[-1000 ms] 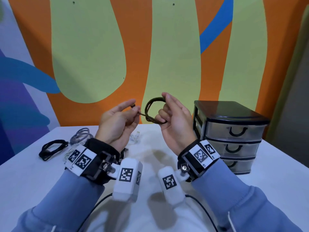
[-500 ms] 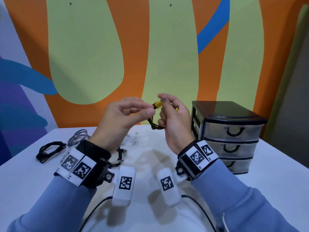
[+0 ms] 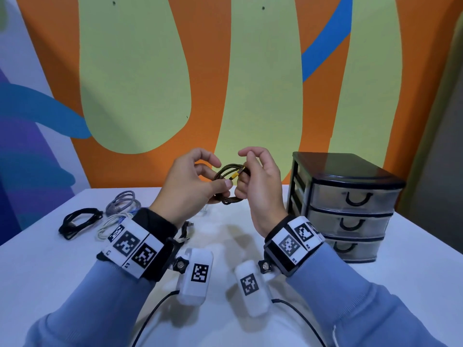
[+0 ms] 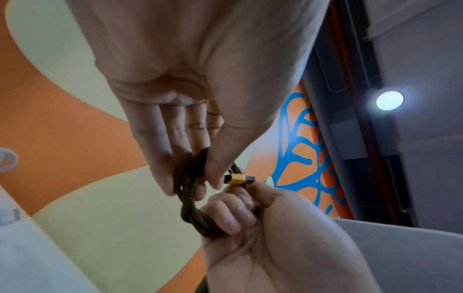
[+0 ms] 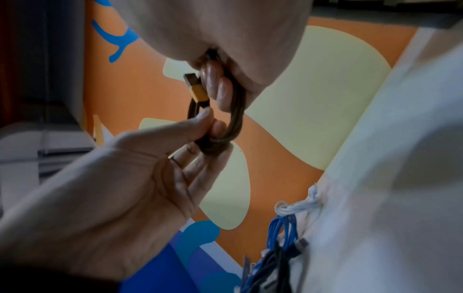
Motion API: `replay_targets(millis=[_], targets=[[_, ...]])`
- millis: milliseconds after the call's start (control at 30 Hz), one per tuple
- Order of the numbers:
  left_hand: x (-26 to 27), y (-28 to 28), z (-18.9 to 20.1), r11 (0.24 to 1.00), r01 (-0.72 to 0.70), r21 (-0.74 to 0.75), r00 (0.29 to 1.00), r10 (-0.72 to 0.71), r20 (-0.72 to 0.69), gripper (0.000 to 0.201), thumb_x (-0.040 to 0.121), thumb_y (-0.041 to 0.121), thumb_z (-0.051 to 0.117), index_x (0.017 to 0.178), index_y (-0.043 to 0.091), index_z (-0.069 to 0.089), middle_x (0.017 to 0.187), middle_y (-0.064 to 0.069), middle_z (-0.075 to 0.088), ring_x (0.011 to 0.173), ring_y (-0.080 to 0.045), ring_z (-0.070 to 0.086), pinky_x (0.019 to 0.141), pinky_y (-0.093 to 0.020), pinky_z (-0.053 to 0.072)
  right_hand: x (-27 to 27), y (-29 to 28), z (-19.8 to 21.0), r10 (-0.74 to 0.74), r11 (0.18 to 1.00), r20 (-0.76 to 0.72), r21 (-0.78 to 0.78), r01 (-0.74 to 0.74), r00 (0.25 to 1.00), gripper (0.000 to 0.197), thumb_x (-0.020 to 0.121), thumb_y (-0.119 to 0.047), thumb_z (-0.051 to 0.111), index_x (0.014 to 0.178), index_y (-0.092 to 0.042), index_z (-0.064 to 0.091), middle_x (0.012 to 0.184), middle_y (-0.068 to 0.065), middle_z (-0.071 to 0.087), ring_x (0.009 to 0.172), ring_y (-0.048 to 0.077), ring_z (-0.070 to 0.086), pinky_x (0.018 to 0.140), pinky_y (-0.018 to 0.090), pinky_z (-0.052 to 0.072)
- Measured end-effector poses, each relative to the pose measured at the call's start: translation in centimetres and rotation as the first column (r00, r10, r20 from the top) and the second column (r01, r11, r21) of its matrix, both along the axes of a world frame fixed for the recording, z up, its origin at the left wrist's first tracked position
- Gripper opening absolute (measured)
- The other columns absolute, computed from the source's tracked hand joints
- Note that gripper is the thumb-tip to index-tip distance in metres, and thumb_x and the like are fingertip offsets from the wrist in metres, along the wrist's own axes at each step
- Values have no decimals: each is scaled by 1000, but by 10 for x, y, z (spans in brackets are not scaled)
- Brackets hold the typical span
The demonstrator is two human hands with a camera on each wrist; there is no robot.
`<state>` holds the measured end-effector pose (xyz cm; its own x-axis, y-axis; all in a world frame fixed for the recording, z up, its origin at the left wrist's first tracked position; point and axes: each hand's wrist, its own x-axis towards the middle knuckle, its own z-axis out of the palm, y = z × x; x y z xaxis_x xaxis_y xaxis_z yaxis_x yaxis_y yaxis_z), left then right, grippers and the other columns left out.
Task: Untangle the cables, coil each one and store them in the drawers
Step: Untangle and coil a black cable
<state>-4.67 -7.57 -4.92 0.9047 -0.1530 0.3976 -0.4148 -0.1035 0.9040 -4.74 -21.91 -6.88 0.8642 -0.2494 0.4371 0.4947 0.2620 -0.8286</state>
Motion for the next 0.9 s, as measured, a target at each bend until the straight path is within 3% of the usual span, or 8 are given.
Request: replay_targets(millis=[200, 367, 467, 533, 633, 700, 800, 900], targets=[[7, 1, -2, 990, -116, 85, 993, 119, -25, 24, 84, -1, 83, 103, 5, 70, 73, -16, 75, 72, -30, 80, 72, -52, 67, -2, 5, -5, -122, 963, 137, -224, 151, 983, 13, 108, -23, 55, 107, -18, 67, 59, -14, 45, 51, 12, 38, 53, 30, 36], [10, 5, -4, 972, -185, 148, 982, 188, -7, 5, 86, 7, 78, 89, 4, 75, 63, -9, 73, 64, -26, 78, 69, -49, 67, -6, 8, -7, -62, 912, 236, -382, 152, 970, 10, 104, -18, 63, 110, -25, 66, 72, -7, 47, 60, 16, 45, 59, 33, 43], [11, 5, -5, 947, -225, 230, 974, 223, 35, 21, 87, 19, 74, 71, 5, 75, 60, -8, 72, 60, -25, 77, 67, -54, 66, -8, 8, -7, -45, 885, 257, -437, 157, 965, 13, 103, -13, 63, 112, -23, 67, 76, -4, 48, 67, 17, 48, 60, 33, 49], [10, 4, -5, 922, -262, 286, 965, 251, 75, 31, 88, 21, 69, 64, 2, 72, 54, -6, 69, 59, -27, 76, 65, -54, 65, -9, 8, -8, -19, 878, 276, -456, 148, 961, 14, 103, -11, 63, 112, -20, 67, 77, 2, 49, 71, 21, 51, 63, 43, 57], [10, 5, -5, 911, -268, 313, 963, 265, 52, 28, 91, 20, 62, 75, 2, 75, 58, -6, 73, 57, -21, 76, 63, -49, 66, -11, 10, -8, 17, 853, 321, -499, 154, 947, 13, 101, -11, 65, 111, -19, 67, 75, 11, 51, 73, 33, 52, 64, 58, 54], [11, 6, -6, 941, -222, 257, 973, 230, -2, 25, 94, 21, 62, 85, 2, 75, 64, -5, 76, 61, -19, 77, 70, -50, 67, -11, 12, -6, 14, 863, 332, -480, 157, 943, 12, 101, -10, 65, 110, -17, 67, 73, 4, 52, 69, 28, 53, 63, 55, 55], [12, 7, -2, 999, -35, 15, 990, 37, -139, 11, 95, 14, 71, 90, 6, 65, 74, -6, 75, 73, -20, 75, 88, -50, 64, -8, 10, -3, -41, 932, 255, -338, 129, 966, 8, 103, -9, 65, 110, -11, 67, 72, -4, 56, 60, 14, 55, 62, 33, 53], [10, 12, 4, 979, 105, -174, 971, -139, -196, 21, 91, 12, 80, 100, 14, 61, 85, -6, 73, 81, -20, 67, 82, -35, 57, 0, 6, -6, -57, 987, 108, -146, 73, 993, 7, 102, -17, 66, 108, -13, 68, 70, -1, 54, 59, 18, 52, 67, 37, 49]])
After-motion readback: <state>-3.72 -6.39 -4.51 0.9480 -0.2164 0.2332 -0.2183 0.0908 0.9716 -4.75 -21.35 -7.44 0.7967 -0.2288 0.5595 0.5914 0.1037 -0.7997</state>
